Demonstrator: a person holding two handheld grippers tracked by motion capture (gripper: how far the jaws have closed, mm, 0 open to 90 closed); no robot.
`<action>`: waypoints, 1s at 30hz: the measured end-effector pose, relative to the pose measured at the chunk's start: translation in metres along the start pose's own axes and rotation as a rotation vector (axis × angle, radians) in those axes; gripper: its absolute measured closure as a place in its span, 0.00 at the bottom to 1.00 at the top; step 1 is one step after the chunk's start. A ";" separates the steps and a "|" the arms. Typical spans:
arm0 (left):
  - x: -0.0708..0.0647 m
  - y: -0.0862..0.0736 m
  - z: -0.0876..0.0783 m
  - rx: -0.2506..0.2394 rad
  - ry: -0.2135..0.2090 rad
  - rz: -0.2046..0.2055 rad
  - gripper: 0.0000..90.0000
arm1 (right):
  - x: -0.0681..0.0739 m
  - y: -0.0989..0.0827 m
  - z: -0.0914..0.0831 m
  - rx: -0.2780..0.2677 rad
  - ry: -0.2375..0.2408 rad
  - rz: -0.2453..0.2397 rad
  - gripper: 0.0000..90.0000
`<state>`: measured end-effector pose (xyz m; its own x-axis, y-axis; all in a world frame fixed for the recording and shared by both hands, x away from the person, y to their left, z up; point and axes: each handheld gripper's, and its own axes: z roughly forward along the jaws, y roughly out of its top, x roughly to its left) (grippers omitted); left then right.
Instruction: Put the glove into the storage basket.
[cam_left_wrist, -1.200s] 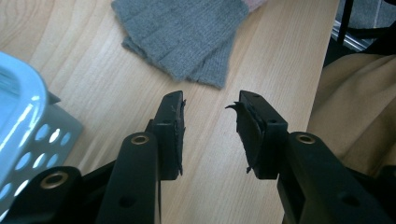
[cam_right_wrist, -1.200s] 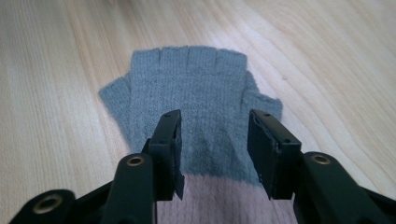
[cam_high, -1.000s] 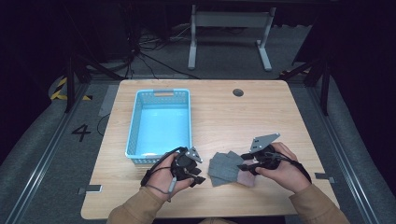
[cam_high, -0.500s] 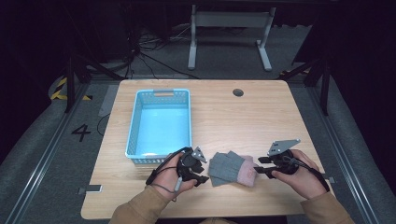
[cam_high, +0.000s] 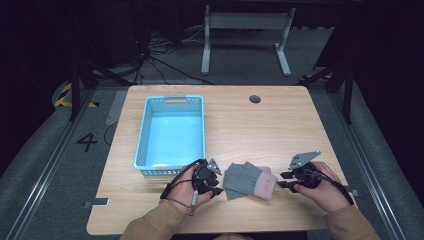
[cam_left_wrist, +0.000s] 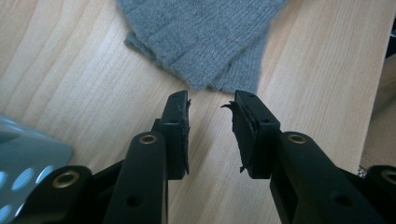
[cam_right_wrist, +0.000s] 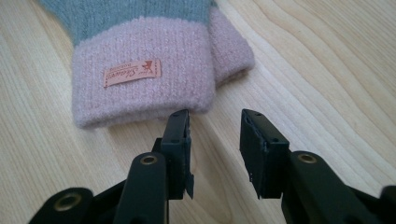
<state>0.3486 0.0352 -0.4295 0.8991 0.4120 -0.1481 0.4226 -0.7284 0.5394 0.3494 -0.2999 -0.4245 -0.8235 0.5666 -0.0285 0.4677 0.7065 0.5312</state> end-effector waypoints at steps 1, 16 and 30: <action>0.000 0.000 0.000 0.000 0.000 0.000 0.74 | 0.000 0.000 0.000 0.000 0.000 0.000 0.71; 0.001 0.005 0.022 0.033 0.022 -0.043 0.72 | 0.003 0.002 0.008 0.005 0.025 -0.025 0.72; 0.002 0.009 0.024 0.040 0.014 -0.058 0.88 | 0.005 0.004 0.008 -0.004 0.027 -0.043 0.76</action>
<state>0.3568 0.0166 -0.4450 0.8712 0.4618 -0.1665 0.4786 -0.7239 0.4968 0.3498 -0.2906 -0.4295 -0.8510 0.5244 -0.0288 0.4306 0.7280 0.5336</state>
